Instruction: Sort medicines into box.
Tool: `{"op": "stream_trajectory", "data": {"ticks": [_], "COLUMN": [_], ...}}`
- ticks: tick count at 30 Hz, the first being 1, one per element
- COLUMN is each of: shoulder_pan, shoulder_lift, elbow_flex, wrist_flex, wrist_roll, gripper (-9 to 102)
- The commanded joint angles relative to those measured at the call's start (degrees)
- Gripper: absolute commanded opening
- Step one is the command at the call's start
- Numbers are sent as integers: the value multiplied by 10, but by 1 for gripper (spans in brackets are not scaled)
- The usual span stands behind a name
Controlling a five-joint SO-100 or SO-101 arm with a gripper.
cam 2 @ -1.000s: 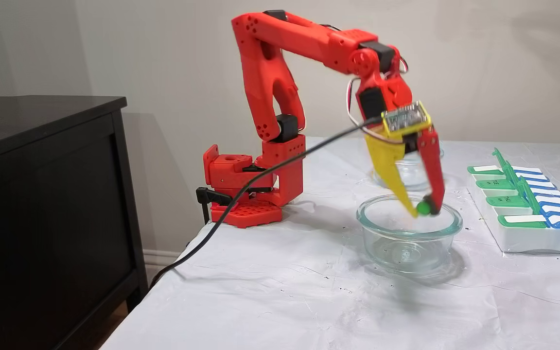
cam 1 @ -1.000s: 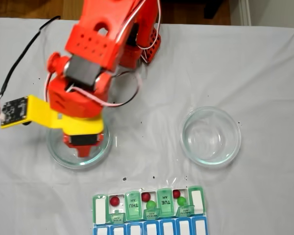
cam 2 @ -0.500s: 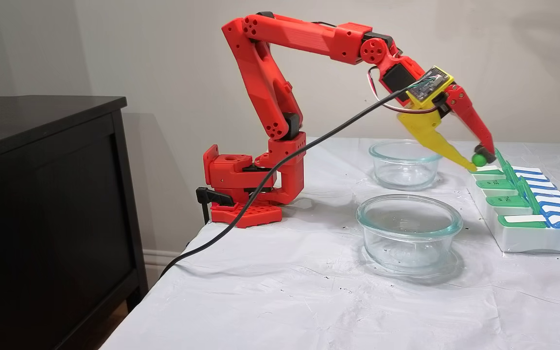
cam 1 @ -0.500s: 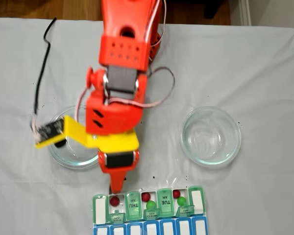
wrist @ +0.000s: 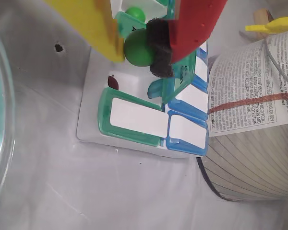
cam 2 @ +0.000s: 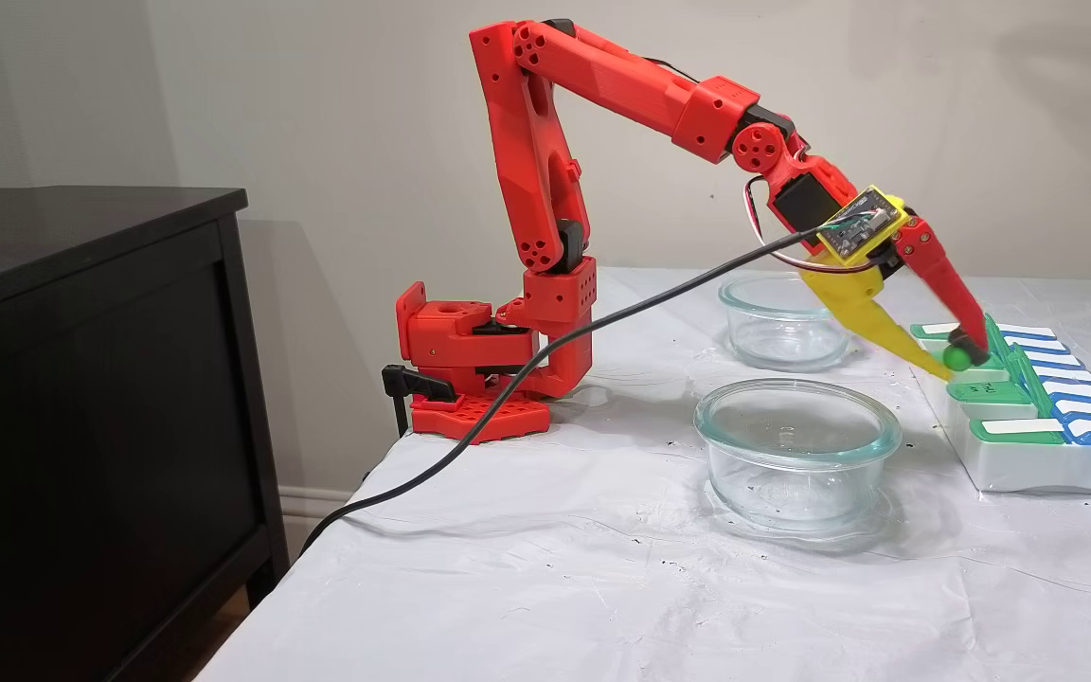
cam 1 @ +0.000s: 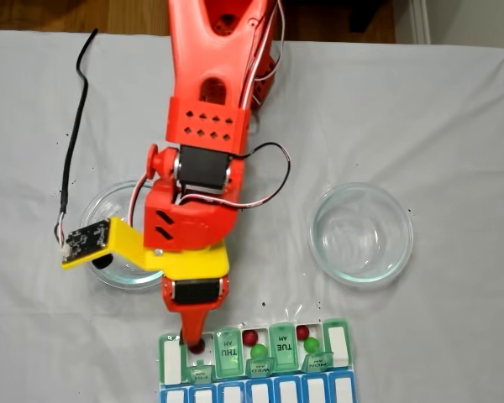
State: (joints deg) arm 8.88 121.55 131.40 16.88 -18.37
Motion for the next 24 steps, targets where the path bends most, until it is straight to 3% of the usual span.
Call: {"op": "stream_trajectory", "data": {"ticks": [1, 11, 17, 24], "shoulder_pan": [-4, -18, -25, -32], "shoulder_lift": [-9, -51, -54, -85], "elbow_flex": [-59, -63, -79, -87], "wrist_flex": [-40, -98, -69, -98], "wrist_roll": [-8, -14, 7, 5], "gripper": [0, 0, 0, 0]}}
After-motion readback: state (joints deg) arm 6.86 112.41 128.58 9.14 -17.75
